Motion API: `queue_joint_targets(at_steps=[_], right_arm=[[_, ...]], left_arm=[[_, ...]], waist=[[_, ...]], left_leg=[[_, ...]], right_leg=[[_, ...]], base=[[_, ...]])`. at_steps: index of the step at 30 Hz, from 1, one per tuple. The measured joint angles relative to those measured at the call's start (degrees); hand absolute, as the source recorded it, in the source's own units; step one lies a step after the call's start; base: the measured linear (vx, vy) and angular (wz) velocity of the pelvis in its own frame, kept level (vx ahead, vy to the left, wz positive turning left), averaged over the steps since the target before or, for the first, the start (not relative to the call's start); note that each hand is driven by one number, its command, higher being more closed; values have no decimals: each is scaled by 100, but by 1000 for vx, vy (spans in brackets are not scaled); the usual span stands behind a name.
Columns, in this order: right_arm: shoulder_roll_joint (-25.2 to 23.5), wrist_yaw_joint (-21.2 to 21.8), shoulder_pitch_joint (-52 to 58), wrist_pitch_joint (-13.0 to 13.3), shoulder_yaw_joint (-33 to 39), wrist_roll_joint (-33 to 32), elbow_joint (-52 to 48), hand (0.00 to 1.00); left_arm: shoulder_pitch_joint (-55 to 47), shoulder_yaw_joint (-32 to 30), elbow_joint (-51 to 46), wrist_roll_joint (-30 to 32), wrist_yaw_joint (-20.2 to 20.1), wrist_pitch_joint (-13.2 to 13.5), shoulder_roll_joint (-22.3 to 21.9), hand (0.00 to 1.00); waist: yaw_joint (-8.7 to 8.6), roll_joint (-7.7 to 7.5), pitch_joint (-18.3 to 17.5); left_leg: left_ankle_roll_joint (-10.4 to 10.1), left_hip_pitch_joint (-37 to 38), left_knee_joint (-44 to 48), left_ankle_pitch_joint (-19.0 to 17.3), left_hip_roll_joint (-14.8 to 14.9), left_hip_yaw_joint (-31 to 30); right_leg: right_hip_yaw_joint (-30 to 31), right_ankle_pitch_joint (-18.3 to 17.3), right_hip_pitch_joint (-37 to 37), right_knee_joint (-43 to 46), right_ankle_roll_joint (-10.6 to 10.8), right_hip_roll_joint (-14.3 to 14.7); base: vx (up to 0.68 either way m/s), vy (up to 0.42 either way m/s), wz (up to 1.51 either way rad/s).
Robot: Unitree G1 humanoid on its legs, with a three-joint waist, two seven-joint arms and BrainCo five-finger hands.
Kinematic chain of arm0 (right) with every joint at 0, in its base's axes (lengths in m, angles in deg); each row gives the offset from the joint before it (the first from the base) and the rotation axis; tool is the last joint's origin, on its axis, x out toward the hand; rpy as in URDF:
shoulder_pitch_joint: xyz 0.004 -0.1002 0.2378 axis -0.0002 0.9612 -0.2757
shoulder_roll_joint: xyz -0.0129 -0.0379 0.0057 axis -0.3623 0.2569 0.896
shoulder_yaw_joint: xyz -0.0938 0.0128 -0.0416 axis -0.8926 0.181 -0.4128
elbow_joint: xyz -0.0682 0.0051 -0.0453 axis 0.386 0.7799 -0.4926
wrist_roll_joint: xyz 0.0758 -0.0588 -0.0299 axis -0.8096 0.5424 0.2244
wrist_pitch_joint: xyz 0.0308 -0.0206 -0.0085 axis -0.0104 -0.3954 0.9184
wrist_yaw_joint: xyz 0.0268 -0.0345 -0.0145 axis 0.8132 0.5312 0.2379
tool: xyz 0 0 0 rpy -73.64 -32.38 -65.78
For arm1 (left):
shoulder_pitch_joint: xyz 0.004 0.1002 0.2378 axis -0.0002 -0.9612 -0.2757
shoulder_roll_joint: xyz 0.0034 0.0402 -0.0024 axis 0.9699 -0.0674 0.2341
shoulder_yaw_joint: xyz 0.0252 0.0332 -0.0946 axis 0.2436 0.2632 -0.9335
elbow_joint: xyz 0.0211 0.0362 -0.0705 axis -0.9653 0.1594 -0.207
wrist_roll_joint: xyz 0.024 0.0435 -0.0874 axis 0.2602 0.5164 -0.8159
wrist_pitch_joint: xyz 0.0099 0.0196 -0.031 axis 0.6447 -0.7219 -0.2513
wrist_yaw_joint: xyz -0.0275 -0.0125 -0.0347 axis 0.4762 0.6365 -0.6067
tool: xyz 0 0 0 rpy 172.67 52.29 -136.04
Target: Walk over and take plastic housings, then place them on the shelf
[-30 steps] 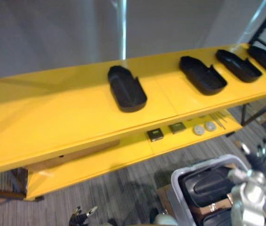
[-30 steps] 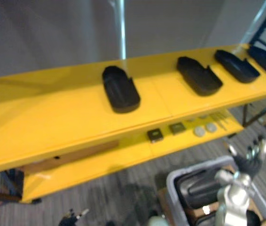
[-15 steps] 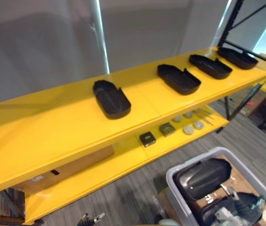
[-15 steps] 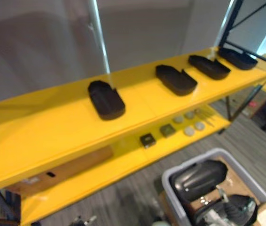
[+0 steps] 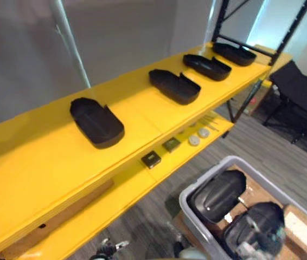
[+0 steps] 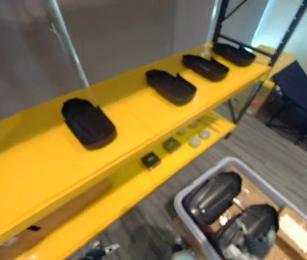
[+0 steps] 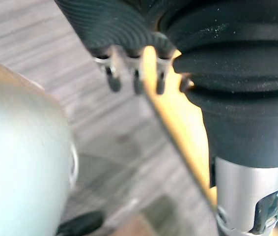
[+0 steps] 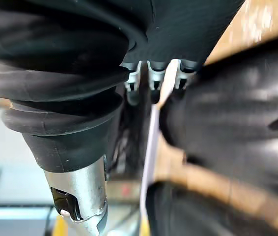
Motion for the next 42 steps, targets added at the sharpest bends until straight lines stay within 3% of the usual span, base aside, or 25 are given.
queue_joint_targets(at_steps=[3, 5, 8, 12, 17, 19, 21, 22, 23, 25, 26, 29, 31, 33, 34, 36, 37, 38, 39, 40, 41, 42], right_arm=[[28, 96, -313, 93, -63, -1, 11, 0], [31, 143, -405, 158, -188, -2, 8, 0], [44, 258, -471, 169, -357, -8, 3, 0], [164, 508, -574, 174, -505, -118, 5, 0], [261, 564, -750, 173, -843, -206, 97, 0], [181, 459, -772, 175, -893, -326, 116, 0], [1, 377, -683, 223, -962, -468, 109, 0], [-88, 384, -594, 222, -985, -477, 84, 0], [-163, 442, -449, 213, -1013, -446, 36, 0], [-141, 506, -268, 204, -1105, -445, 41, 0], [-137, 499, -109, 203, -1095, -445, 42, 0], [-100, 475, 24, 202, -1164, -446, 120, 0], [-97, 469, -40, 199, -1279, -441, 159, 0], [-98, 377, -125, 199, -1414, -440, 190, 0], [-105, 366, -223, 197, -1477, -440, 188, 0], [-16, 367, -250, 157, -1501, -319, 183, 0], [49, 378, -256, 93, -1552, -311, 197, 0], [40, 378, -229, 64, -1546, -251, 186, 0], [31, 379, -163, 16, -1546, -224, 201, 0], [2, 390, -45, -31, -1556, -225, 228, 0], [-12, 509, 0, -97, -1561, -261, 245, 0], [38, 551, -46, -123, -1553, -294, 257, 0]], left_arm=[[-15, -2, -65, -19, 42, 138, 7, 0], [-51, -116, -203, -23, 51, 233, 109, 0], [-115, -271, -242, -5, 104, 387, 180, 0], [-123, -341, -196, 44, 133, 600, 128, 0], [132, -458, -206, 691, 110, 809, -10, 0], [229, -422, -307, 891, 79, 789, -57, 0], [293, -228, -487, 1132, 16, 625, -22, 0], [328, -211, -536, 1202, 17, 515, -24, 0], [353, -207, -652, 1215, 66, 335, -4, 0], [392, -200, -645, 1101, 149, 128, -3, 0], [456, -198, -590, 1011, 187, 25, 13, 0], [479, -195, -539, 1009, 245, -135, 83, 0], [458, -195, -409, 1012, 246, -205, 176, 0], [397, -250, -383, 934, 251, -177, 263, 0], [387, -284, -371, 878, 250, -138, 401, 0], [368, -433, -273, 783, 236, -119, 379, 0], [269, -442, -156, 769, 241, -92, 348, 0], [234, -443, -55, 759, 247, -91, 367, 0], [222, -442, -14, 717, 247, -89, 410, 0], [186, -445, 4, 679, 243, -87, 491, 0], [165, -489, 98, 639, 239, -92, 552, 0], [163, -515, 136, 602, 245, -94, 483, 0]], waist=[[-7, -54, 79], [129, -240, 201], [157, -322, 139], [165, -268, 174], [180, -65, 414], [190, -60, 571], [188, -219, 693], [188, -350, 766], [173, -437, 844], [162, -426, 896], [113, -436, 911], [118, -398, 913], [139, -400, 912], [158, -429, 881], [172, -557, 804], [302, -412, 729], [325, -231, 664], [223, -239, 679], [210, -280, 681], [224, -383, 656], [308, -407, 654], [312, -292, 706]], left_leg=[[-58, -2, -284, -51, -130, -51], [-43, -45, -367, -105, -197, -37], [-43, -197, -306, -103, -212, -48], [-53, -210, -307, -108, -182, -43], [-54, -537, 312, -286, -44, -279], [-51, -512, 670, -466, 74, -389], [-22, -394, 885, -672, 122, -117], [25, -298, 915, -698, 93, 148], [64, -191, 850, -701, 130, 534], [218, -195, 746, -610, 272, 1167], [274, -199, 667, -527, 293, 1438], [314, -212, 394, -216, 455, 2056], [274, -226, 263, -47, 580, 2388], [199, -333, 303, 56, 716, 2683], [131, -417, 365, 118, 721, 2810], [216, -537, 61, 320, 686, 2561], [50, -590, -192, 532, 918, 2595], [-66, -627, -139, 612, 987, 2647], [-79, -652, -65, 617, 1009, 2674], [-102, -725, 159, 612, 1080, 2723], [-211, -841, 349, 627, 1254, 2744], [-278, -839, 314, 671, 1371, 2690]], right_leg=[[39, 59, -192, 91, 96, -61], [68, 149, -277, 74, 155, -126], [76, 235, -350, -49, 142, -154], [81, 302, -351, -133, 153, -128], [-4, 290, -566, 190, 130, 35], [28, 284, -620, 564, 119, 249], [-3, 281, -864, 1073, 93, 415], [-163, 358, -935, 1158, -11, 397], [-565, 686, -945, 891, -291, 384], [-1484, 481, -1088, 1321, -515, 194], [-1933, 43, -1210, 1996, -635, 10], [-2499, -556, -1031, 2799, -760, -443], [-2781, -662, -712, 2878, -865, -817], [-2970, -630, -475, 2713, -838, -1226], [-2992, -473, -444, 2303, -586, -1366], [-2986, -137, -384, 1350, -647, -908], [-2856, 135, -351, 760, -616, -678], [-2934, -313, -404, 1203, -628, -849], [-2995, -477, -397, 1356, -520, -998], [-3082, -509, -277, 1231, -241, -1163], [-3080, -513, -103, 648, 57, -886], [-3065, -342, -23, 417, 9, -713]], base=[[-107, 60, -8], [-167, 54, -2], [-99, 11, -2], [3, 3, -4], [45, 9, 1], [-36, 24, -36], [-103, 45, -94], [-202, 67, -142], [-309, 31, -180], [-319, -1, -156], [-252, 36, -99], [-174, 25, -111], [-169, -97, -105], [-115, -180, -107], [-118, -204, -132], [-141, -210, -159], [-100, -254, -127], [-65, -256, -94], [-16, -268, -39], [-58, -360, -54], [-61, -317, -63], [-80, -319, -60]])
